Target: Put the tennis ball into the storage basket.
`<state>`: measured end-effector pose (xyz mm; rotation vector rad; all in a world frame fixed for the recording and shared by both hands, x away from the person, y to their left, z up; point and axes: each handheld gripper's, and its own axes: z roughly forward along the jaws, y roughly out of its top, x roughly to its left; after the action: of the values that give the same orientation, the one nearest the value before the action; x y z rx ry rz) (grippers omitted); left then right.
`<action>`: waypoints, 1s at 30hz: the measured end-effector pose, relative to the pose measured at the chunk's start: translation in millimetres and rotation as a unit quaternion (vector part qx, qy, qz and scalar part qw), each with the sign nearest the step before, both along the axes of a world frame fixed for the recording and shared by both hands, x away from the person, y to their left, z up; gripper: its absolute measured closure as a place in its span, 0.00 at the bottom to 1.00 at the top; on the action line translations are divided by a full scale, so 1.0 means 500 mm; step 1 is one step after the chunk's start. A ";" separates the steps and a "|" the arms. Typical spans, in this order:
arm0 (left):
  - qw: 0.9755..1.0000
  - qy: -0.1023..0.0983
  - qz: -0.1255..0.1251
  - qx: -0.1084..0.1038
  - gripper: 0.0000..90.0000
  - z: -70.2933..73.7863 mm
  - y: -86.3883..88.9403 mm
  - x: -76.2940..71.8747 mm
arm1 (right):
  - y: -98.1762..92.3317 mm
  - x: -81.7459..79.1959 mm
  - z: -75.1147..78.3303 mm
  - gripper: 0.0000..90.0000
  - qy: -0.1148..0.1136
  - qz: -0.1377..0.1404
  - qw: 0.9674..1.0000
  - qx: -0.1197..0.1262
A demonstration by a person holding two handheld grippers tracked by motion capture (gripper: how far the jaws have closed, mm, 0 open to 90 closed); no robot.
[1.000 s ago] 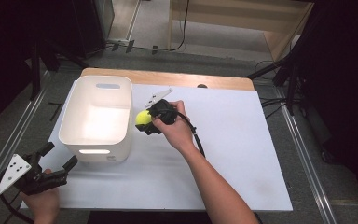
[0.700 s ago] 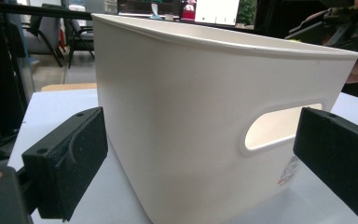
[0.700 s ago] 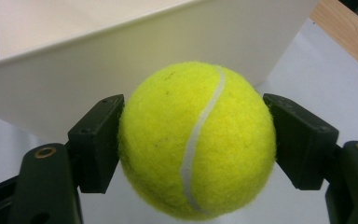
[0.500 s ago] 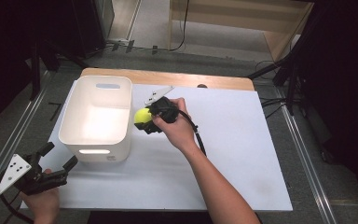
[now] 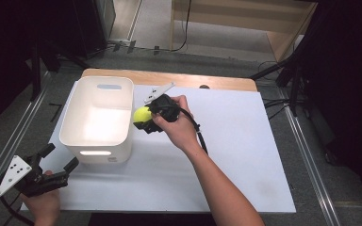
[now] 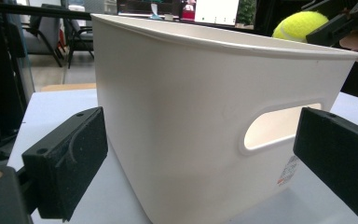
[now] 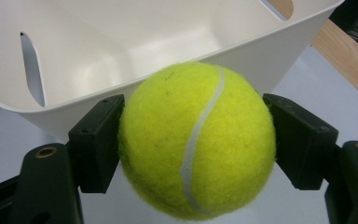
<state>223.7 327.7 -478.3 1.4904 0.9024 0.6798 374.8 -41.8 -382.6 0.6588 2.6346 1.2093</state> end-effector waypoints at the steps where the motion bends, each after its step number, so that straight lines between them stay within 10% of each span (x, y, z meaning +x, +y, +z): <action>1: 1.000 0.000 0.000 0.003 0.03 0.000 0.001 0.000 | 0.000 0.000 0.002 0.26 0.000 -0.001 1.000 0.001; 30: 1.000 0.001 0.000 0.003 0.03 0.000 0.003 0.000 | 0.053 -0.003 0.054 0.27 -0.014 0.027 0.999 0.019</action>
<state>223.7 329.1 -478.3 1.4958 0.9027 0.6811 373.2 -15.2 -355.7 0.5751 2.6286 1.2763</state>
